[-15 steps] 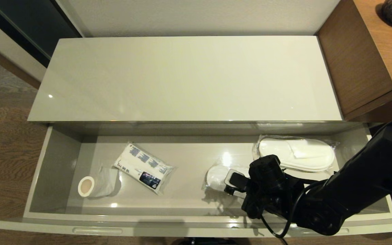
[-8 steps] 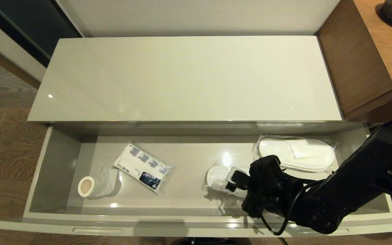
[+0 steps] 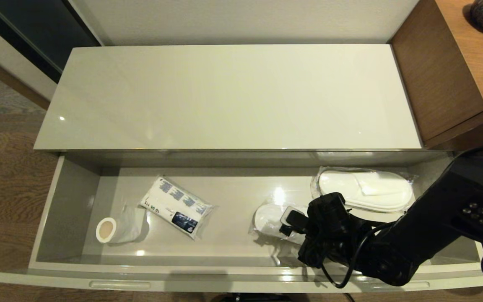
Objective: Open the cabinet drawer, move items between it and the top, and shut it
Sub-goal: Take out the disposable slippers from the drawer
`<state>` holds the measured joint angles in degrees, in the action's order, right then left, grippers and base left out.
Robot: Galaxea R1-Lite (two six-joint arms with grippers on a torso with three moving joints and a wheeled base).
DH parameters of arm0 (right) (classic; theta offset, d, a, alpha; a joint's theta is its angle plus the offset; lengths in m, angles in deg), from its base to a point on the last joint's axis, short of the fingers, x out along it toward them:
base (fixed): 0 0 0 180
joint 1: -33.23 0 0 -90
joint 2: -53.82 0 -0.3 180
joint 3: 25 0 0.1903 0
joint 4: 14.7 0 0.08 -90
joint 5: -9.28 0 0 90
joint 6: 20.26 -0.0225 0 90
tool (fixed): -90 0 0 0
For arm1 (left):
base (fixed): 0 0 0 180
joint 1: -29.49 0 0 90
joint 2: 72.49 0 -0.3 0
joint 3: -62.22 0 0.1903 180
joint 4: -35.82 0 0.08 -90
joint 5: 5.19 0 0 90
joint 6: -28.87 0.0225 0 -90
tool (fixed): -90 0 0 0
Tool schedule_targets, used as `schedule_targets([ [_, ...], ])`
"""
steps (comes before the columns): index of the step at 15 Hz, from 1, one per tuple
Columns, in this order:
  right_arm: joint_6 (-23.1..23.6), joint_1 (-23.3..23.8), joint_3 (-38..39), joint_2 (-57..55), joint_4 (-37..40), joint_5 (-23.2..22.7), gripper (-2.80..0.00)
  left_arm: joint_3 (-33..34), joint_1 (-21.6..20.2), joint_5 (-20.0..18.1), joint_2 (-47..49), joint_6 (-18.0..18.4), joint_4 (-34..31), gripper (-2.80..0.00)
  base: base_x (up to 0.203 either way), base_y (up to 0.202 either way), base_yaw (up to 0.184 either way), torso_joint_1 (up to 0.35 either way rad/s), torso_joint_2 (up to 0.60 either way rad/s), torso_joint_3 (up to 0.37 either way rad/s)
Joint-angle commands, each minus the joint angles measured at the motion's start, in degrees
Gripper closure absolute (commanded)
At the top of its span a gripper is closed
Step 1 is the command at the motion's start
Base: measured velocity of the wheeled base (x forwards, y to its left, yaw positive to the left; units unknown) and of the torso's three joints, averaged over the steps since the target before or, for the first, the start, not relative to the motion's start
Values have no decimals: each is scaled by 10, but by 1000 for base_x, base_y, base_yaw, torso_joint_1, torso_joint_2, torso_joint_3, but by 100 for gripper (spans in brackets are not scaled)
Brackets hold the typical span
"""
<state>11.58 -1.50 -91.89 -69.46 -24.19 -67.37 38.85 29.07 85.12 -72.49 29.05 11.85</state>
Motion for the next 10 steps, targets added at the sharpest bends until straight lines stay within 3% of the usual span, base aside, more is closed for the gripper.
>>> schedule_targets([
  [1, 2, 3, -3, -18, 0, -1, -280, 0, 0, 0, 1, 0, 0, 0, 0, 0, 0, 0, 0, 0],
  [6, 9, 30, 10, -77, -137, 0, -280, 0, 0, 0, 1, 0, 0, 0, 0, 0, 0, 0, 0, 0],
  [10, 16, 29, 24, -53, -121, -2, -280, 0, 0, 0, 1, 0, 0, 0, 0, 0, 0, 0, 0, 0],
])
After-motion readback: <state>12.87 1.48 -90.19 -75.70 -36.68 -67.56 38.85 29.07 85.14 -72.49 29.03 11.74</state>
